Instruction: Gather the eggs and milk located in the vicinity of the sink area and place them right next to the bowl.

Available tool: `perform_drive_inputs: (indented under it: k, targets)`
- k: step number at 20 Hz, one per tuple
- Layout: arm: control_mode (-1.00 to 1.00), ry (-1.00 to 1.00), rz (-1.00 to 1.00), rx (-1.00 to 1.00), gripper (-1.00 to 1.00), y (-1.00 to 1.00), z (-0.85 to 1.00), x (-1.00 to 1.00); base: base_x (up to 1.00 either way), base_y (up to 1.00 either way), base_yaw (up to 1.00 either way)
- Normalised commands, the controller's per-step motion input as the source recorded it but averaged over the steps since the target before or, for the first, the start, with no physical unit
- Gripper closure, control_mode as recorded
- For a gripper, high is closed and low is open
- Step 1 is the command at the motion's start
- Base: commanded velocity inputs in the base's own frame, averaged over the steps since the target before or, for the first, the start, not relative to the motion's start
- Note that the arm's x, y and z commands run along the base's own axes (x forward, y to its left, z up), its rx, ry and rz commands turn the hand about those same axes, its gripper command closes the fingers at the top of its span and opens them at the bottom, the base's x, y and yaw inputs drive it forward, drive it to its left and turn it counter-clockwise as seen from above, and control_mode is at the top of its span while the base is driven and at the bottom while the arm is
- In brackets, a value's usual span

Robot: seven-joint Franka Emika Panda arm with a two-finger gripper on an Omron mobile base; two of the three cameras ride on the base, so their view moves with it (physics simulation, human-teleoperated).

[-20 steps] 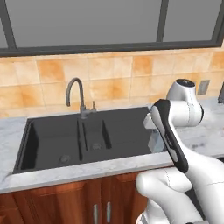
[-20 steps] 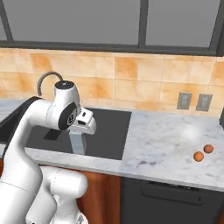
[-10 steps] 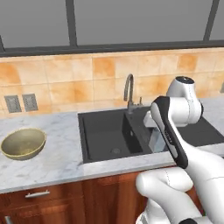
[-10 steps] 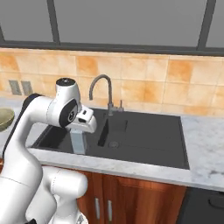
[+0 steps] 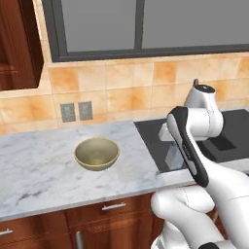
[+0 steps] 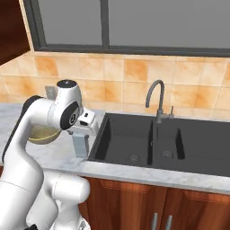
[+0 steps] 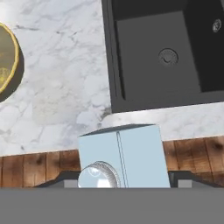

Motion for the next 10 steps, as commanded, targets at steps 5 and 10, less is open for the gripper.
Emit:
perform_drive_inputs:
  k: [5,10]
  targets:
    - [1.00,0.00,0.00,0.00,1.00,0.00,0.00,0.00,0.33,0.93,-0.18]
    - [-1.00,0.01,-0.01,0.00,1.00,0.10,0.00,0.60,0.00,0.00,0.00]
